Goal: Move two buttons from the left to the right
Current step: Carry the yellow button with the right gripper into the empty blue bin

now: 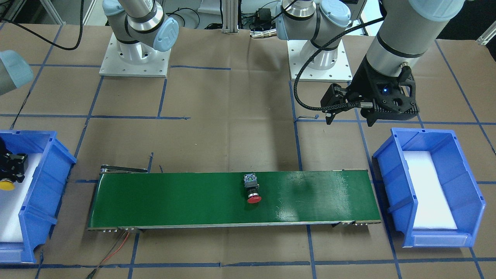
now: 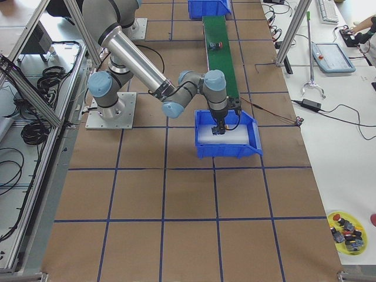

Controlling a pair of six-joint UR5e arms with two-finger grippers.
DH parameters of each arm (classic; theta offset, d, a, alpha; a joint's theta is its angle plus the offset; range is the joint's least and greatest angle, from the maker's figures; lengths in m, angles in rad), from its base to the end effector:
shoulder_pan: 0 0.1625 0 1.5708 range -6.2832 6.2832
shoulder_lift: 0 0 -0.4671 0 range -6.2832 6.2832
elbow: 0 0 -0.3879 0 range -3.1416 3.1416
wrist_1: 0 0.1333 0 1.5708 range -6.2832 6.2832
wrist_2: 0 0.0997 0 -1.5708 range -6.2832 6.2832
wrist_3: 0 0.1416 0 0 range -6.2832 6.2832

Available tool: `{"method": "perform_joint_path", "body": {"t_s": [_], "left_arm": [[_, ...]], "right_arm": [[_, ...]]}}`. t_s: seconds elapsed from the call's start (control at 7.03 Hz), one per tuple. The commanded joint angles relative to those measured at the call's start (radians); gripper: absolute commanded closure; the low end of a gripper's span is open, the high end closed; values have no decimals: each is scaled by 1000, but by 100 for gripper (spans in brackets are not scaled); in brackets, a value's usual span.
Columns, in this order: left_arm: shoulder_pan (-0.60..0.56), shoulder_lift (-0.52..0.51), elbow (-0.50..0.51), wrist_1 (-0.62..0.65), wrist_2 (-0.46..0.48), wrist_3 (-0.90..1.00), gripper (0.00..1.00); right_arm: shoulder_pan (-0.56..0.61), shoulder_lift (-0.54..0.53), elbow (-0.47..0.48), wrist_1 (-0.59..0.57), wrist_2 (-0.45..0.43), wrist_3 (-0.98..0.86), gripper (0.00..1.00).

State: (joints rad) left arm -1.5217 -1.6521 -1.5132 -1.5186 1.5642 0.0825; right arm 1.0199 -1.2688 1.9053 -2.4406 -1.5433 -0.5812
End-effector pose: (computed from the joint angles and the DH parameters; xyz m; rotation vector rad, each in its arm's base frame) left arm -0.1081 -0.5354 0.4802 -0.0525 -3.1361 0.0453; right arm -0.1870 -0.5665 0.2632 0.0507 -3.0223 0.3212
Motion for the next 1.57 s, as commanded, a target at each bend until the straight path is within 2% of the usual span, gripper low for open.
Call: {"method": "perform_joint_path", "body": {"t_s": [0.0,0.43,0.57,0.71,0.85,1.0,1.42], "left_arm": [[0,0,-2,0,-1,-1,0],[0,0,-1,2,-3,0,0],[0,0,-2,0,-1,0,0],[0,0,-2,0,-3,-1,0],[0,0,-2,0,-3,0,0],[0,0,-4,0,-1,0,0],[0,0,-1,0,-3,-1,0]], "right_arm": [[-6,14,21,-3,-1,1,95],[-21,49,31,-3,-1,1,94],[-21,60,29,-3,0,1,90],[-21,62,31,-3,-1,3,79],[-20,58,28,-9,2,1,24],[-18,42,29,-73,-3,-2,1],[-15,22,20,-66,-5,9,1]]}}
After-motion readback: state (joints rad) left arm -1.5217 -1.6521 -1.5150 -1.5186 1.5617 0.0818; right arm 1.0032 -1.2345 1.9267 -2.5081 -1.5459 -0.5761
